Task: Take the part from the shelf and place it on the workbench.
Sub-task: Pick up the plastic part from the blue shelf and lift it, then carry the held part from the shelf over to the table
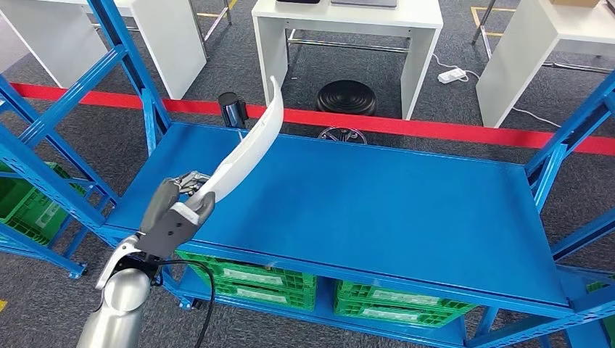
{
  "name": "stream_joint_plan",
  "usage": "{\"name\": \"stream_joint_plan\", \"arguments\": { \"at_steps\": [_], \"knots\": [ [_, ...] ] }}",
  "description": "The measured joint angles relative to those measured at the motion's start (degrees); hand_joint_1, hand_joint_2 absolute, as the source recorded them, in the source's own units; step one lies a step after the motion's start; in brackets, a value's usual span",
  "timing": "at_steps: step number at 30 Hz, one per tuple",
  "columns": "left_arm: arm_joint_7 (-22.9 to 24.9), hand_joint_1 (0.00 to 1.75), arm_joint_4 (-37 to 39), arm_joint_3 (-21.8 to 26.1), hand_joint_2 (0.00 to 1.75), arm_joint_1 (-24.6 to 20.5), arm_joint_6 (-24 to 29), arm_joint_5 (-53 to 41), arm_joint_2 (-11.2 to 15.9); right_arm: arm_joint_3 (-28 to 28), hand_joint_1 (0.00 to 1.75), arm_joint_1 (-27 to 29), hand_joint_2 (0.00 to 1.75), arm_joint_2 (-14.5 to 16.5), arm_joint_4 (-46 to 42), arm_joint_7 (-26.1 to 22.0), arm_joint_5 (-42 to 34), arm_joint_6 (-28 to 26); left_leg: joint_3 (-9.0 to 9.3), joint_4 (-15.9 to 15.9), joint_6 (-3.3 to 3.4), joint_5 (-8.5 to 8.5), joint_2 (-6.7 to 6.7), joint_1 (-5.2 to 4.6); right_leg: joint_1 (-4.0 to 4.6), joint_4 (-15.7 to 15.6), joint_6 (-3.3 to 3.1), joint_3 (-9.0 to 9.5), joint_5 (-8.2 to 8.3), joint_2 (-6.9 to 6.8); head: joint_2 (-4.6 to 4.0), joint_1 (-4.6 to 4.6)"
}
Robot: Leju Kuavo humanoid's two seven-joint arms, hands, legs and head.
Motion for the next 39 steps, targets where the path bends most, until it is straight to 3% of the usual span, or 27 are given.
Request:
{"name": "stream_joint_plan", "arguments": {
  "at_steps": [4,7,16,32,39],
  "knots": [
    [-3.5,1.75,-5.1,-3.4,1.75,0.7,-4.3,18.4,1.9,0.3,0.0,-0.3,0.0,0.0,0.0,0.0,-0.2,0.1,0.01,0.0,-0.01,0.0,0.0,0.0,0.0,0.0,0.0,0.0,0.0,0.0,0.0,0.0],
    [-4.1,1.75,-8.6,-6.1,1.75,1.3,-7.1,27.0,2.8,0.6,0.0,-0.5,0.0,-0.1,0.0,0.1,-0.4,0.2,0.02,0.0,-0.01,0.0,0.0,0.0,0.01,0.0,0.0,0.0,0.0,0.0,0.0,0.0],
    [-7.0,1.75,-18.0,-12.8,1.75,2.9,-12.2,38.9,5.3,1.0,0.0,-0.6,0.0,-0.1,0.1,0.2,-1.4,0.0,0.02,0.0,-0.01,-0.01,0.01,0.0,0.01,0.0,0.0,0.01,0.0,0.01,0.0,0.0],
    [-7.2,1.75,-24.5,-15.4,1.75,3.6,-13.1,38.5,7.6,1.1,0.0,-0.1,0.0,0.2,0.0,0.4,-1.7,0.9,-0.01,0.1,0.18,-0.11,0.01,-0.22,-0.23,-0.1,0.2,0.02,0.09,0.0,0.0,-0.01],
    [-6.6,1.75,-24.6,-16.3,1.75,3.6,-13.1,39.5,8.1,1.4,0.0,0.2,0.0,0.5,-0.4,0.5,-1.8,1.3,-0.01,-0.1,1.13,0.39,0.08,-0.38,-0.53,-0.1,1.19,0.07,0.24,0.04,0.0,-0.02]
  ]
}}
